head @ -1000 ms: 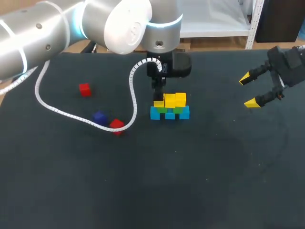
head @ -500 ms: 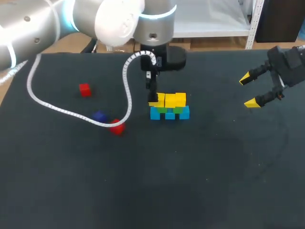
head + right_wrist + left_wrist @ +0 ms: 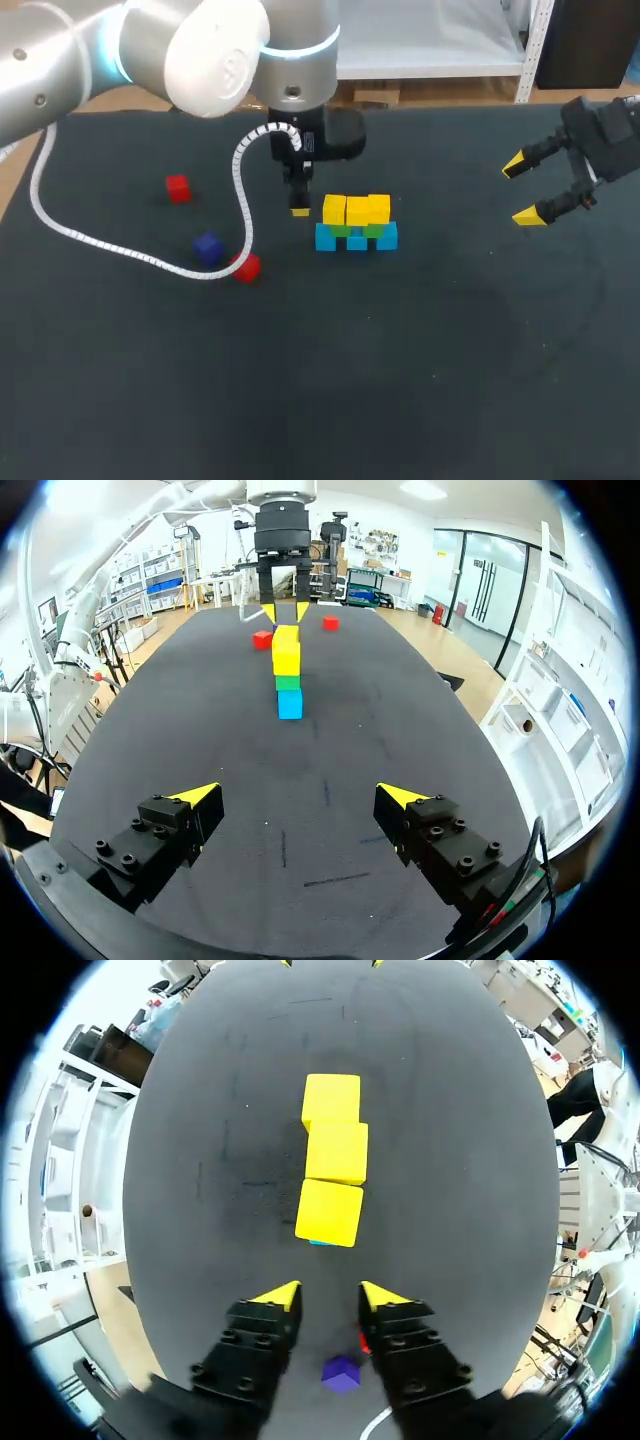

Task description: Place the blue cubes, place green cubes on the blue cubes, place the yellow cubes on the green cubes, then place the red cubes on the yellow cubes, and place purple cube on the red cubes.

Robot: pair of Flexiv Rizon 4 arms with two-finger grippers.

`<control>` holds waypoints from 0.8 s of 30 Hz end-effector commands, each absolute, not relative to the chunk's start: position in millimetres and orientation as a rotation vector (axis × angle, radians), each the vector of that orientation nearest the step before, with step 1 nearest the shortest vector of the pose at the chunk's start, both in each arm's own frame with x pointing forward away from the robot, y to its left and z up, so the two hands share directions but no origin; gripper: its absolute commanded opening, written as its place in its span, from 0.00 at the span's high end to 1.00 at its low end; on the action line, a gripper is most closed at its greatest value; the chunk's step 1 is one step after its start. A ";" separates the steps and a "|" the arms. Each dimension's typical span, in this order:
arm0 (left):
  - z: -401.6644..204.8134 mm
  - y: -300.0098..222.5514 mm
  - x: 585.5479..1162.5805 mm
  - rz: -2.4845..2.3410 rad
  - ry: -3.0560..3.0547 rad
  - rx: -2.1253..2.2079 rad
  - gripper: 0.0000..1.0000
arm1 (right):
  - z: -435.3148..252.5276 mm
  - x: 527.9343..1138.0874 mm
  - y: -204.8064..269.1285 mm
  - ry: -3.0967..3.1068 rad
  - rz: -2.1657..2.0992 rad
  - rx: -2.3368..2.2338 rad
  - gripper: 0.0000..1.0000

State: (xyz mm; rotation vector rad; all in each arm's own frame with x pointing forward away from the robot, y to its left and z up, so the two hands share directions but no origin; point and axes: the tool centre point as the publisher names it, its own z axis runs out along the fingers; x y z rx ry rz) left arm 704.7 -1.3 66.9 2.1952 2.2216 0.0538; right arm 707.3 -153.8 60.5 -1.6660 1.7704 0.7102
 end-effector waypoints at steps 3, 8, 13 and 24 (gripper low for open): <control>63.4 -5.8 706.7 0.045 2.215 2.204 1.00 | 60.0 707.5 -153.8 1.768 0.711 -1.666 0.00; 61.4 -12.4 705.0 0.031 2.200 2.216 1.00 | 60.0 707.5 -153.8 1.768 0.711 -1.666 0.00; 61.0 -17.3 704.3 0.022 2.189 2.224 1.00 | 60.0 707.5 -153.8 1.768 0.711 -1.666 0.00; 60.8 -21.9 704.4 0.013 2.179 2.231 1.00 | 60.0 707.5 -153.8 1.768 0.711 -1.666 0.00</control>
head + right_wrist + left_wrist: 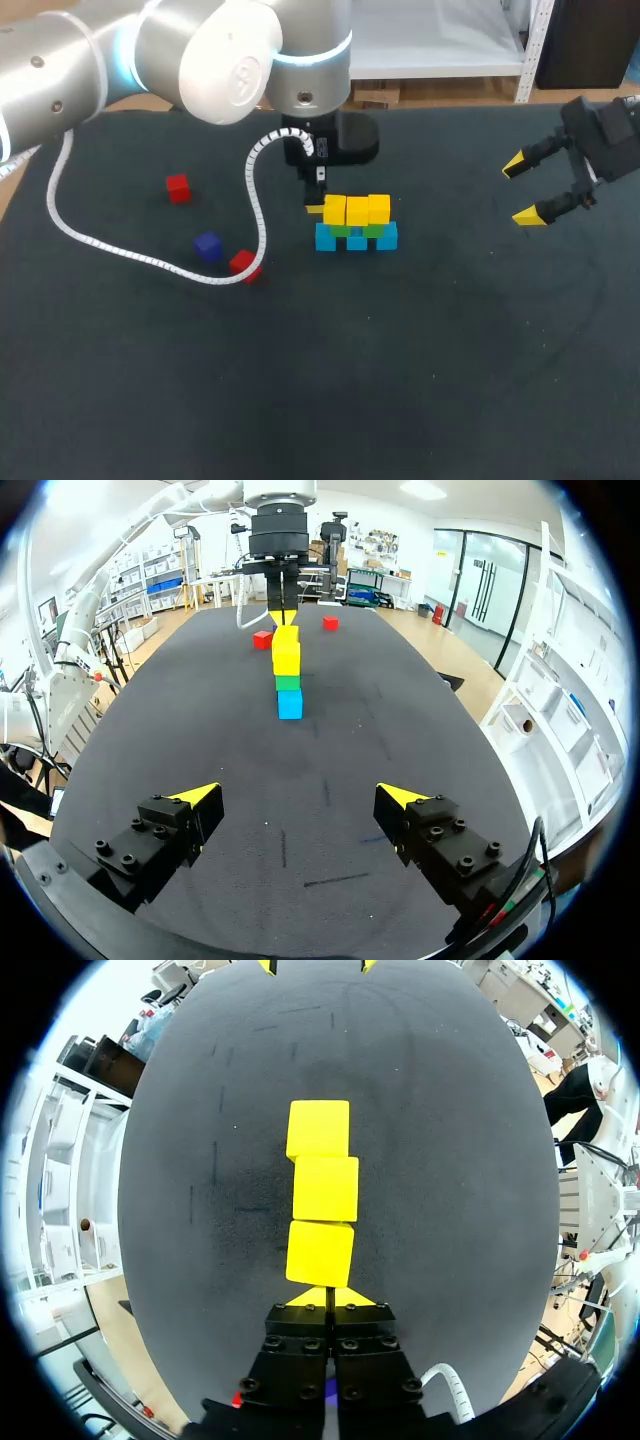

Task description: Place the blue cubes, place green cubes on the blue cubes, place the yellow cubes on the green cubes, then place the red cubes on the yellow cubes, and place purple cube on the red cubes.

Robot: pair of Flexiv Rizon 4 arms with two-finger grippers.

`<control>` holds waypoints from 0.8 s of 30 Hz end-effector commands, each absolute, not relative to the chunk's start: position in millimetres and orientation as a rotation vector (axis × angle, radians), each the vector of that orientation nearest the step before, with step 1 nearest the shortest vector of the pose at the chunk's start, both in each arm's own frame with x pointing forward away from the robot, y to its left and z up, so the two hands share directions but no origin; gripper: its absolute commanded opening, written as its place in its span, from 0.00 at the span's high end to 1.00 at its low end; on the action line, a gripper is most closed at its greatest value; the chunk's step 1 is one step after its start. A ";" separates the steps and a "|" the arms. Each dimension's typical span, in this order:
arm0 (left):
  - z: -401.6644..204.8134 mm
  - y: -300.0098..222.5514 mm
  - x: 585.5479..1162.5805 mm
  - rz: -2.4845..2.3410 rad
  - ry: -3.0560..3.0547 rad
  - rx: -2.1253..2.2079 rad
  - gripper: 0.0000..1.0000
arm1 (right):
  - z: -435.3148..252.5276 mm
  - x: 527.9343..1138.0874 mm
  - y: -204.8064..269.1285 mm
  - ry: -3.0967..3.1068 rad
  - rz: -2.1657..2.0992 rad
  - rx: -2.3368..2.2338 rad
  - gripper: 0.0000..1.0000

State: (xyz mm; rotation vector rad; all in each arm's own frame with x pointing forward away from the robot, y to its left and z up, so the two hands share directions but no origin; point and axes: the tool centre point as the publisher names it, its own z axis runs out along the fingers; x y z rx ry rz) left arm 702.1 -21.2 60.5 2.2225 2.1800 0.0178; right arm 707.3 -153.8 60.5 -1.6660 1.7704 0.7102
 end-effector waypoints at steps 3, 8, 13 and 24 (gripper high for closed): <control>60.4 -22.0 703.8 0.011 2.181 2.231 1.00 | 60.0 707.5 -153.8 1.768 0.711 -1.666 0.00; 59.9 -22.1 703.0 0.010 2.184 2.232 1.00 | 60.0 707.5 -153.8 1.768 0.711 -1.666 0.00; 60.4 -19.8 702.8 0.014 2.190 2.228 1.00 | 60.0 707.5 -153.8 1.768 0.711 -1.666 0.00; 90.8 23.9 694.0 0.018 2.201 2.169 0.60 | 60.0 707.5 -153.8 1.768 0.711 -1.666 0.00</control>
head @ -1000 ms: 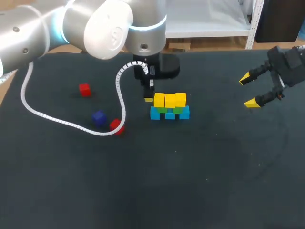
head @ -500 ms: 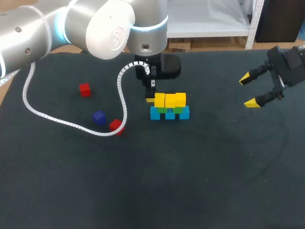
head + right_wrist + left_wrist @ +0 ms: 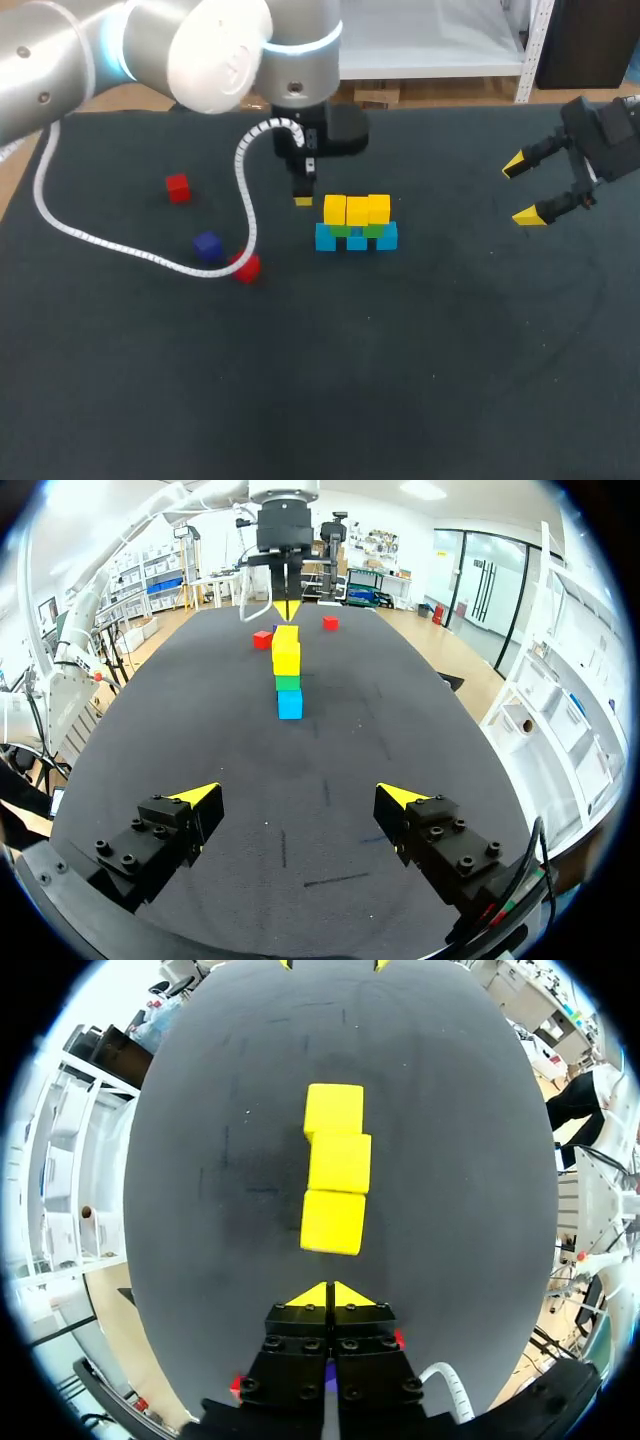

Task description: Place the blue cubes, place green cubes on the blue cubes, place the yellow cubes on the green cubes, then place the red cubes on the yellow cubes, and place purple cube on the red cubes.

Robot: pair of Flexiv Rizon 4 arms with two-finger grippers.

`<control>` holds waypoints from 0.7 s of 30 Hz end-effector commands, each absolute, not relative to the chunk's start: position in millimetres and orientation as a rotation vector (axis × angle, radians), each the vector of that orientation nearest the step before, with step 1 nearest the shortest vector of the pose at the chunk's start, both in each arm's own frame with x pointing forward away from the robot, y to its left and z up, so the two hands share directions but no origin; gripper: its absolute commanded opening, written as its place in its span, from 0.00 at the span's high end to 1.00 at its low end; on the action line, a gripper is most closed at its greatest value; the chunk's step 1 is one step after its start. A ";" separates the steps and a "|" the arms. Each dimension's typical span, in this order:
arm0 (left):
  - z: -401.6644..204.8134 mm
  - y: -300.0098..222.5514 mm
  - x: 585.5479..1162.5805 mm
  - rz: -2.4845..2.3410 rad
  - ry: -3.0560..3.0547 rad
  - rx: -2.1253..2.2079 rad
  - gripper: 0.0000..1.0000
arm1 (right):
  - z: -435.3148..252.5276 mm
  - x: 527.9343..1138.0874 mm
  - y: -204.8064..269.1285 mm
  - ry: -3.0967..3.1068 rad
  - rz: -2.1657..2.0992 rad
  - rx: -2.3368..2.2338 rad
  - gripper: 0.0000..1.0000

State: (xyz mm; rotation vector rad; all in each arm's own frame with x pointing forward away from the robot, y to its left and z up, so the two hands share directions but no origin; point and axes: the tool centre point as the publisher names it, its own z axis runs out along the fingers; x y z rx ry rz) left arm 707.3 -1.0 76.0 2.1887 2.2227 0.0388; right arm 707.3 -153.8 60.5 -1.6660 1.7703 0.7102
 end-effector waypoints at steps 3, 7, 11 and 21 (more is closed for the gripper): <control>99.8 43.2 689.9 0.009 2.220 2.135 0.14 | 60.0 707.5 -153.8 1.768 0.711 -1.666 0.00; 113.9 73.0 690.3 0.037 2.258 2.079 0.00 | 60.0 707.5 -153.8 1.768 0.711 -1.666 0.00; 122.0 100.2 694.9 0.068 2.309 2.020 0.00 | 60.0 707.5 -153.8 1.768 0.711 -1.666 0.00; 119.5 154.5 723.9 0.095 2.418 1.873 0.00 | 60.0 707.5 -153.8 1.768 0.711 -1.666 0.00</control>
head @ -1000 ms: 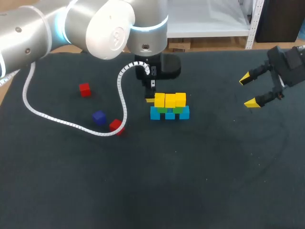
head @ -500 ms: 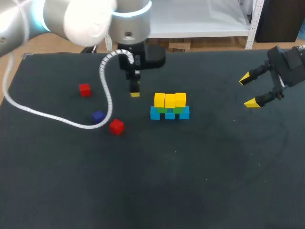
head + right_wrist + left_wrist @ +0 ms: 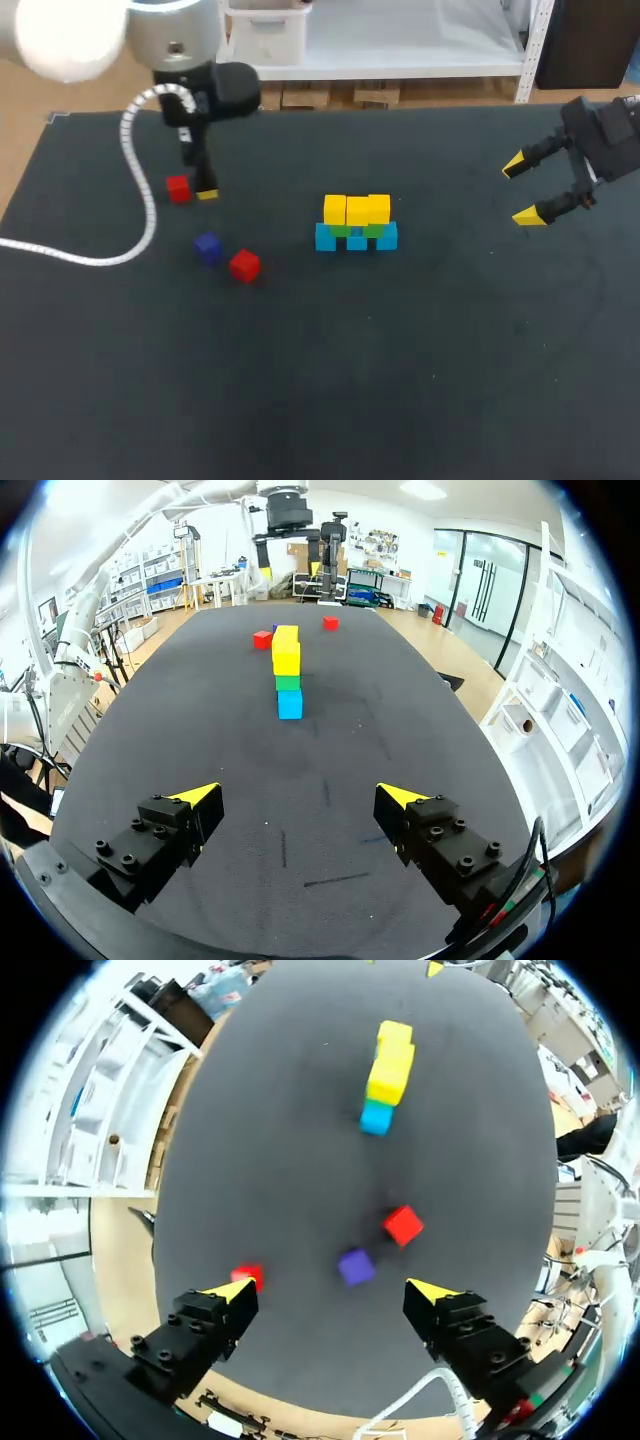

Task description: Place the blue cubes, place green cubes on the blue cubes, place the yellow cubes on the green cubes, then place the red cubes on the yellow cubes, and place purple cube on the red cubes.

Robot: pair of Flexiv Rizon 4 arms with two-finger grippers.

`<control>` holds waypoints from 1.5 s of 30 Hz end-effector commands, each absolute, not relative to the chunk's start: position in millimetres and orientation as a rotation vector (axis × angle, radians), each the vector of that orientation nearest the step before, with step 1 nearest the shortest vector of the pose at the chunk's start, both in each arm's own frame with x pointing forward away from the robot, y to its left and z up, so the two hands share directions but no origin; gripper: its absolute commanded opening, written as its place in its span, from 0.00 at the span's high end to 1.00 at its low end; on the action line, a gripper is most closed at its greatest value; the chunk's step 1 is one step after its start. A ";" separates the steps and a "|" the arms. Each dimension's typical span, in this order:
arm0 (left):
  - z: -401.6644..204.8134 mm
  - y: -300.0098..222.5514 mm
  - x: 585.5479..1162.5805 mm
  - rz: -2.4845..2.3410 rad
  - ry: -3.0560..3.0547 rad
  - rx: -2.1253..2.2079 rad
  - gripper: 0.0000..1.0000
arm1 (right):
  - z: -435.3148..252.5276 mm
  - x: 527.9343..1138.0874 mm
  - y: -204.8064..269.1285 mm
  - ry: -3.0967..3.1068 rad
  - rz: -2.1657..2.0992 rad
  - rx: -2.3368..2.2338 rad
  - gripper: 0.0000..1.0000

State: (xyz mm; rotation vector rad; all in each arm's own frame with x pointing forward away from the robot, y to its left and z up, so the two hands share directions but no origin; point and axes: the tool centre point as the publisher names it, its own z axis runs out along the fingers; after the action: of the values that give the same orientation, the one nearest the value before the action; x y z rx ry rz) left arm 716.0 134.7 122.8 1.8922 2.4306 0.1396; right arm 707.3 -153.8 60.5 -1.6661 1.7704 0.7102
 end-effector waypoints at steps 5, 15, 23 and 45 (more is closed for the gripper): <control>108.9 173.0 746.8 0.109 2.422 1.881 0.00 | 60.0 707.5 -153.8 1.768 0.711 -1.666 0.00; 78.5 181.1 772.8 0.068 2.396 1.909 0.00 | 60.0 707.5 -153.8 1.768 0.711 -1.666 0.00; 54.5 185.2 796.7 0.013 2.397 1.873 0.00 | 60.0 707.5 -153.8 1.768 0.711 -1.666 0.00; 21.5 190.5 811.9 0.072 2.432 1.840 0.00 | 60.0 707.5 -153.8 1.768 0.711 -1.666 0.00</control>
State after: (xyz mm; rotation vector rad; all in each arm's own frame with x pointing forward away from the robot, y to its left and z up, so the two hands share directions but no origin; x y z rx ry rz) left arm 813.4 188.2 22.9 1.8379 2.4365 0.0761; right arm 707.3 -153.8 60.5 -1.6661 1.7704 0.7102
